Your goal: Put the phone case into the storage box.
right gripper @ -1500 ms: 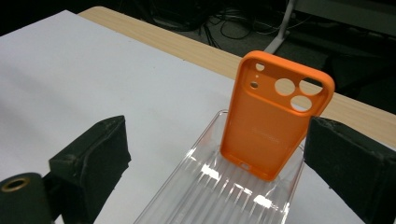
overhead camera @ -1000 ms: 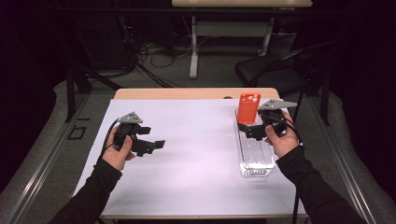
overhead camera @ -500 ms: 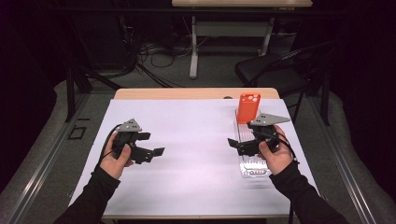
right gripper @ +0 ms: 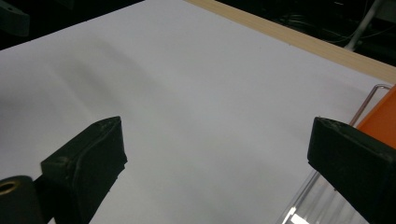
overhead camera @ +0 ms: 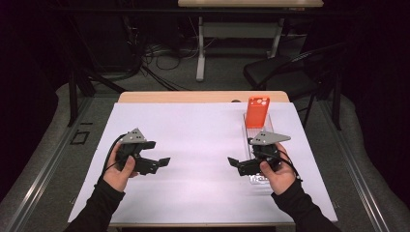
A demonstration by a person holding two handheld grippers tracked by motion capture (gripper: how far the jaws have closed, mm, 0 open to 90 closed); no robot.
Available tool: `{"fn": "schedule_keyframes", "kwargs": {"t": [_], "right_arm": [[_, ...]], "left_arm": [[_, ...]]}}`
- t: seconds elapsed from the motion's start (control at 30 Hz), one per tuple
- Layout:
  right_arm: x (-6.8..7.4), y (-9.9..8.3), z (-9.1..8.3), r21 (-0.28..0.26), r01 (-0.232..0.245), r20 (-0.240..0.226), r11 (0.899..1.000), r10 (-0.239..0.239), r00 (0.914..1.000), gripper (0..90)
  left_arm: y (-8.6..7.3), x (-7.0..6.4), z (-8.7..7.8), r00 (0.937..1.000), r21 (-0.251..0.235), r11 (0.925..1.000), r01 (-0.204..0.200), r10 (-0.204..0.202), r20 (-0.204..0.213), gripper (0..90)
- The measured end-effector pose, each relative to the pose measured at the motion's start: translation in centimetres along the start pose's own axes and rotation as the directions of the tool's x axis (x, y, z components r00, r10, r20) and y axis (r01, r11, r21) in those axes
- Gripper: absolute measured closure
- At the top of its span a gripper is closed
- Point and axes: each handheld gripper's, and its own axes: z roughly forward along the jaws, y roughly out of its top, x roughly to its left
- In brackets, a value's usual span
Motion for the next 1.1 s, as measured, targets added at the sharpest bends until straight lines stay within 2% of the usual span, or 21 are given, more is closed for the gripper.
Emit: {"fn": "schedule_keyframes", "kwargs": {"t": [0.3, 0.5, 0.63, 0.97, 1.1], "right_arm": [[1.4, -1.2, 0.5, 0.000, -0.008, -0.009, 1.000, 0.008, 0.9999, 3.7], [2.3, -2.1, 0.9, 0.005, 0.008, -0.016, 1.000, -0.008, 0.9998, 3.7], [3.0, -2.9, 1.2, 0.001, 0.016, -0.022, 1.000, -0.016, 0.9996, 3.7], [4.1, -4.5, 1.8, -0.008, -0.003, -0.043, 1.000, 0.003, 0.9991, 3.7], [4.4, -4.8, 1.8, -0.018, 0.004, -0.048, 1.000, -0.005, 0.9989, 3.7]], "left_arm": [[-1.1, -0.4, 0.4, 1.0000, -0.006, 1.0000, 0.006, -0.006, 0.007, 15.6], [-2.0, -0.6, 0.4, 0.9999, -0.021, 0.9997, 0.011, -0.011, 0.006, 15.6], [-2.6, -0.5, 0.3, 0.9996, -0.035, 0.9990, 0.028, -0.028, 0.009, 15.6], [-3.6, -0.6, 0.5, 0.9999, -0.041, 0.9990, 0.016, -0.016, 0.001, 15.6], [-4.0, -0.8, 0.8, 0.9999, -0.041, 0.9990, 0.015, -0.015, -0.002, 15.6]]}}
